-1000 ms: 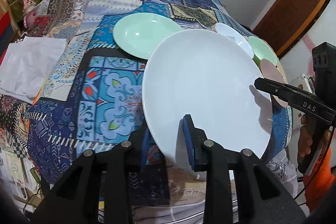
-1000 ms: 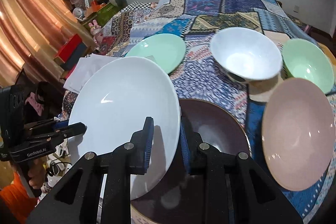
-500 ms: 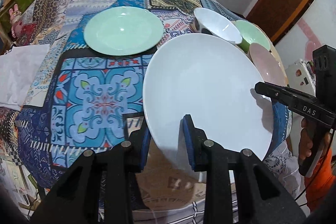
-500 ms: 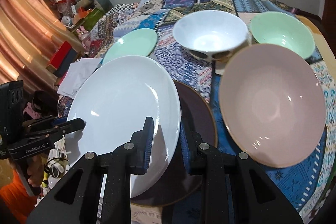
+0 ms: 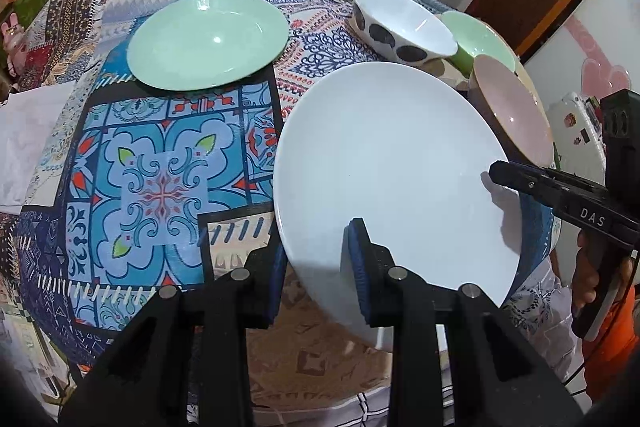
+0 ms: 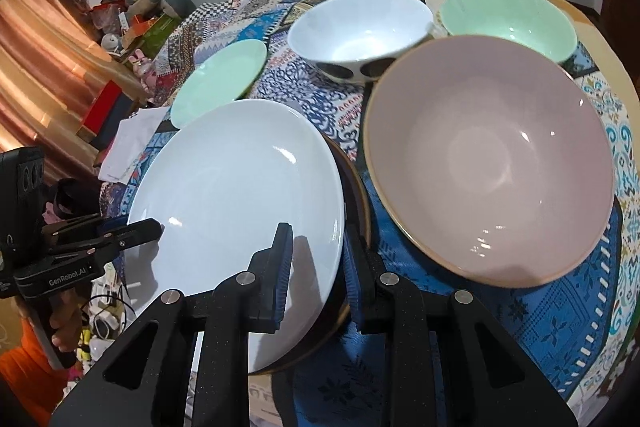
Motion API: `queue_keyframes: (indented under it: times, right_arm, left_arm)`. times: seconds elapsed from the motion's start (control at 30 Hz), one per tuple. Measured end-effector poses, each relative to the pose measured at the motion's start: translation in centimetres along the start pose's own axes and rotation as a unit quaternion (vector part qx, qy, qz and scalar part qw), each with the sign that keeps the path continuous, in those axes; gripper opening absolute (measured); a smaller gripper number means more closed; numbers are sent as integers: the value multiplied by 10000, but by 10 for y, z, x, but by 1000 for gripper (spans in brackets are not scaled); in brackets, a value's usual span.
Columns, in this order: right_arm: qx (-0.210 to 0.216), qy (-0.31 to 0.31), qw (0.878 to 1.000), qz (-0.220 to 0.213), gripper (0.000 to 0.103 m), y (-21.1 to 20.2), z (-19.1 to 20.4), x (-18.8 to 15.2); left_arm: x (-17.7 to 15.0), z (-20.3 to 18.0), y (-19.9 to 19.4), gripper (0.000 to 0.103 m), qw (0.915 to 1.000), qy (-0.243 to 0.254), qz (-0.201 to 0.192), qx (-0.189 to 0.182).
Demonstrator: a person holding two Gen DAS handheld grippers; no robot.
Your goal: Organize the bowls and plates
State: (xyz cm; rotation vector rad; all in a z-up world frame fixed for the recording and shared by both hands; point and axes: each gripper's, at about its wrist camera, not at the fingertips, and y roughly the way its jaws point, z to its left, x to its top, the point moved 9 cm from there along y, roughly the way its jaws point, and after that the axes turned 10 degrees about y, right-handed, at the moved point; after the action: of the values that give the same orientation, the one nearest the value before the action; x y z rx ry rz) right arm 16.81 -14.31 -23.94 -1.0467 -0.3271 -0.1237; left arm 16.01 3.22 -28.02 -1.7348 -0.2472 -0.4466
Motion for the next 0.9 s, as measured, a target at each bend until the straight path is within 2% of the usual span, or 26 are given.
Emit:
queue_keyframes:
  times: [0.63,0.7,0.77,0.9]
  right_arm:
    - [12,28,10000,35,23,-3,-4,-3]
    - [13,17,10000,38,25,-5,-3,-2]
    - [-180,-47,9998,-6,25,-7,-5,-2]
    - [-87,-118,9998,-128,25,-15,-3,-1]
  left_arm:
    - [3,4,21,33,9998,-5,158,-81]
    - [3,4,22,33,9999,32,153,-24]
    - [3,3,21,33,9998,163,110,101]
    - [5,1,16,33,9989,367,-76,283]
